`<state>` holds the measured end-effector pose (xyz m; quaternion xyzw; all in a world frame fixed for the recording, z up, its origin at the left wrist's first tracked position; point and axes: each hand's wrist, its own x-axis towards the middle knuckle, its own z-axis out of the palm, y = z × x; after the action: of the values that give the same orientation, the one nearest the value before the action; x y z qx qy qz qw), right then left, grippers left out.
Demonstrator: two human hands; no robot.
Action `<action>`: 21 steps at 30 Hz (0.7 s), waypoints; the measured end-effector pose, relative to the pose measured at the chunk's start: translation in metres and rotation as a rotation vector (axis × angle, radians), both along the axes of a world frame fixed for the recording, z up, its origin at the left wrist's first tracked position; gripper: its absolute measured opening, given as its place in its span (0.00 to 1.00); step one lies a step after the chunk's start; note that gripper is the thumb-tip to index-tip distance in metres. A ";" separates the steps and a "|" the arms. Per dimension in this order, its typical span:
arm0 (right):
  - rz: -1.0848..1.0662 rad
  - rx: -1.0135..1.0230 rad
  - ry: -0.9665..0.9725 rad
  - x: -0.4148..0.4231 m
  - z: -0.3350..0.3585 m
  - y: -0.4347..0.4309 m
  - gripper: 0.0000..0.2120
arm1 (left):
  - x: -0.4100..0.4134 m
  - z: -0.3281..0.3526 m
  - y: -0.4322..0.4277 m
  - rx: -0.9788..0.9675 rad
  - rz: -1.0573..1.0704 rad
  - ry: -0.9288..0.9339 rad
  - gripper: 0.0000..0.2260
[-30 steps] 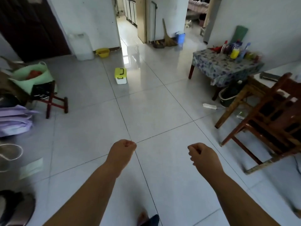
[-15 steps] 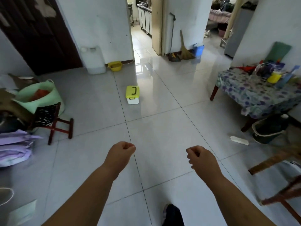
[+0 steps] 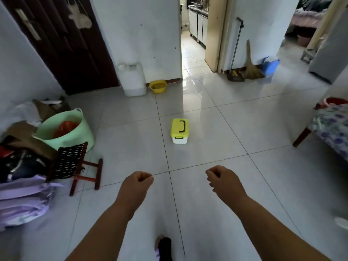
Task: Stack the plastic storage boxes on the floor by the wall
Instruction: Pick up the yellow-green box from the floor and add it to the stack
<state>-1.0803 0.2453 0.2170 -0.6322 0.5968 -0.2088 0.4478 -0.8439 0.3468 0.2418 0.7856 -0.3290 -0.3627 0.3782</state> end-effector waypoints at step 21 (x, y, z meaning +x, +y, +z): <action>-0.248 0.138 0.057 0.250 -0.075 -0.390 0.07 | 0.259 -0.039 -0.484 0.163 -0.345 -0.054 0.11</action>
<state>-0.8300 -0.1447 0.1425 -0.5269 0.6958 -0.2029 0.4439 -0.5852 -0.1374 0.2030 0.7550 -0.4384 -0.4264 0.2365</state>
